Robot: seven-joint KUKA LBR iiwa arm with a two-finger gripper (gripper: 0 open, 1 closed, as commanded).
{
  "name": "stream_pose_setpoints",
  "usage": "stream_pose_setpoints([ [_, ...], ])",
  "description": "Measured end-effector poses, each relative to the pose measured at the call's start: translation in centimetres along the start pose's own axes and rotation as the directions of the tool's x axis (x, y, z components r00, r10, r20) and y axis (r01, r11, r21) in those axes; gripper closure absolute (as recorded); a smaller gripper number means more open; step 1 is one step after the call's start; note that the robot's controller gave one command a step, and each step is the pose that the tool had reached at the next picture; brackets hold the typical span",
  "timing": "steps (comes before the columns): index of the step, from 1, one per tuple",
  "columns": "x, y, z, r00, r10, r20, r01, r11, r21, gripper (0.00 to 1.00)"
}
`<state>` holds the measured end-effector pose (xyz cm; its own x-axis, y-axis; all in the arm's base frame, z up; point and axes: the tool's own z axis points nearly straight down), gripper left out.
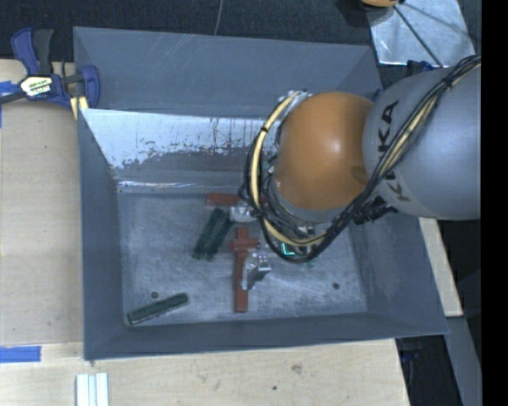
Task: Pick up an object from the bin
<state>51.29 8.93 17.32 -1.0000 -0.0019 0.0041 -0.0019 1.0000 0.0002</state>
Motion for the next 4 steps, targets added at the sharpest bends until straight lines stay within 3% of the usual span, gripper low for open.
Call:
stream_pose_setpoints([
  [1,-0.1,0.0,-0.2,1.0,0.001,0.005,-0.001,1.0,0.0,0.0],
  [2,-0.1,2.2,3.9,1.0,0.017,0.012,-0.017,1.0,-0.001,0.0],
  [3,-7.1,-0.1,7.9,0.972,-0.232,0.026,0.233,0.973,0.0,1.0],
  [4,-6.7,-0.3,8.6,0.973,-0.232,0.008,0.232,0.973,0.001,0.0],
])
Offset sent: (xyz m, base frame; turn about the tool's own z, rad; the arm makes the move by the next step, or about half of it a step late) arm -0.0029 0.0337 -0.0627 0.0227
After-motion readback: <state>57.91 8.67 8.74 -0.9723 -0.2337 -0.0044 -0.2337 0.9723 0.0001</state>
